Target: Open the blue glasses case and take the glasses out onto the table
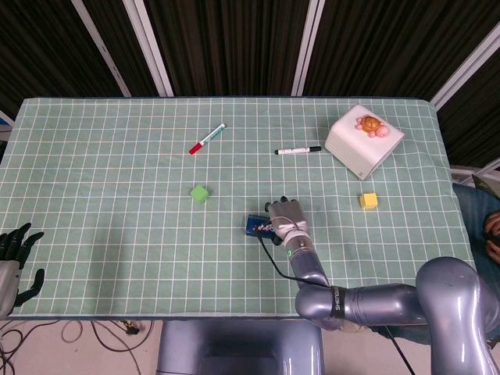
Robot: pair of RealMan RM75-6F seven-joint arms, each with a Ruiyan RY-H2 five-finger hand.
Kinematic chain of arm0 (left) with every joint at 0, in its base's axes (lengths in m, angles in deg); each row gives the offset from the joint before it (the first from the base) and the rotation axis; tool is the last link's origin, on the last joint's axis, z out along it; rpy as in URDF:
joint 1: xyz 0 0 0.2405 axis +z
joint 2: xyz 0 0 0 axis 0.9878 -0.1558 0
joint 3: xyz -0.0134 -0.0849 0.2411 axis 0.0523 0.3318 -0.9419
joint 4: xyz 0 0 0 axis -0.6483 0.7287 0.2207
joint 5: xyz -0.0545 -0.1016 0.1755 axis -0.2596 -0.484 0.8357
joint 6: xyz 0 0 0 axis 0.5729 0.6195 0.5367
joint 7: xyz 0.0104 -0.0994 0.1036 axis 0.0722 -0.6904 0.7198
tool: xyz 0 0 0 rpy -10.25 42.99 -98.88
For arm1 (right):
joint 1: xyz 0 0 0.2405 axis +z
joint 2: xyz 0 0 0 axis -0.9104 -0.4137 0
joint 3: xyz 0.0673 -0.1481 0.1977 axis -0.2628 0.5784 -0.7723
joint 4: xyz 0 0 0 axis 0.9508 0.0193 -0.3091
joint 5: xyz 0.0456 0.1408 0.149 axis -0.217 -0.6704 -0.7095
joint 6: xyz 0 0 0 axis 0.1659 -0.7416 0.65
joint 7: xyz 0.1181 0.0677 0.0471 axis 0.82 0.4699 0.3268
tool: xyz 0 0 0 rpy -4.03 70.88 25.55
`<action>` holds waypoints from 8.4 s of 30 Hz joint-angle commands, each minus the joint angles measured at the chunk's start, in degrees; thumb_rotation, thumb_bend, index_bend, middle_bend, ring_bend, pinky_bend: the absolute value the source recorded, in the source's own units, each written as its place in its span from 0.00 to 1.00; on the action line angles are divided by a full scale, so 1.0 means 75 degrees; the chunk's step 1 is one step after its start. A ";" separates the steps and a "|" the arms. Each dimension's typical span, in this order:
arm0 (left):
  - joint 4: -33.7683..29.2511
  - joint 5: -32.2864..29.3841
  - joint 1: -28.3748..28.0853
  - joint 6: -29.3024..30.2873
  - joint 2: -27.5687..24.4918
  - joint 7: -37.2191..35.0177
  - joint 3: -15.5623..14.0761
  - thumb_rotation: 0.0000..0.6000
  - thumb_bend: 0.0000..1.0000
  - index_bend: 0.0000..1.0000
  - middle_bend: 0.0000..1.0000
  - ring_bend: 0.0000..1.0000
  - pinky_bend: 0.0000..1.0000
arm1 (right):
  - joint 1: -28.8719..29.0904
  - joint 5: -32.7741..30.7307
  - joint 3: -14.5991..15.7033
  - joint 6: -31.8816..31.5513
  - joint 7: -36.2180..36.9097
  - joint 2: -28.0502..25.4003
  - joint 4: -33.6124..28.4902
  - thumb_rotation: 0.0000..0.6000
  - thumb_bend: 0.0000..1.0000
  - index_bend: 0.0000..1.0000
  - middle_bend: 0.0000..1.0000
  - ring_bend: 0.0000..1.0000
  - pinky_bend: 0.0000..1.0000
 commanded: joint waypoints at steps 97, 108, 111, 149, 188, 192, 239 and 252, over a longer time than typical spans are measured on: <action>-0.0111 -0.0213 -0.0034 -0.0144 -0.0080 0.0003 -0.0003 1.00 0.47 0.12 0.00 0.00 0.02 | -0.0260 0.0545 -0.0305 0.0004 -0.0530 0.0702 0.0247 1.00 0.40 0.28 0.34 0.13 0.23; -0.0120 -0.0213 -0.0035 -0.0149 -0.0082 0.0001 -0.0006 1.00 0.47 0.12 0.00 0.00 0.02 | -0.0201 0.0410 -0.0364 -0.0008 -0.0626 0.0666 0.0217 1.00 0.40 0.30 0.39 0.16 0.23; -0.0120 -0.0214 -0.0034 -0.0148 -0.0082 -0.0005 -0.0005 1.00 0.47 0.12 0.00 0.00 0.02 | -0.0161 0.0330 -0.0357 0.0016 -0.0714 0.0648 0.0206 1.00 0.41 0.30 0.39 0.17 0.23; -0.0135 -0.0241 -0.0041 -0.0184 -0.0087 -0.0003 -0.0013 1.00 0.47 0.13 0.00 0.00 0.02 | 0.0640 -0.0686 -0.0065 0.0630 -0.1850 0.0105 0.0125 1.00 0.49 0.34 0.41 0.20 0.23; -0.0159 -0.0278 -0.0044 -0.0230 -0.0110 -0.0047 -0.0026 1.00 0.47 0.12 0.00 0.00 0.02 | 0.1119 -0.1158 0.0311 0.0491 -0.2659 0.0473 0.0682 1.00 0.50 0.22 0.14 0.20 0.23; -0.0161 -0.0285 -0.0047 -0.0238 -0.0110 -0.0041 -0.0025 1.00 0.47 0.12 0.00 0.00 0.02 | 0.1056 -0.0958 0.0311 0.0420 -0.2525 0.0553 0.0762 1.00 0.49 0.18 0.10 0.20 0.23; -0.0041 -0.0196 -0.0036 -0.0127 -0.0029 0.0073 -0.0010 1.00 0.47 0.13 0.00 0.00 0.02 | -0.1721 0.2759 0.0102 -0.0987 0.0449 -0.0411 0.0173 1.00 0.32 0.17 0.10 0.15 0.23; -0.0075 -0.0250 -0.0037 -0.0152 -0.0032 0.0079 -0.0001 1.00 0.47 0.13 0.00 0.00 0.02 | -0.2600 0.4267 0.1050 -0.1065 0.0791 -0.1213 -0.1228 1.00 0.31 0.14 0.07 0.12 0.23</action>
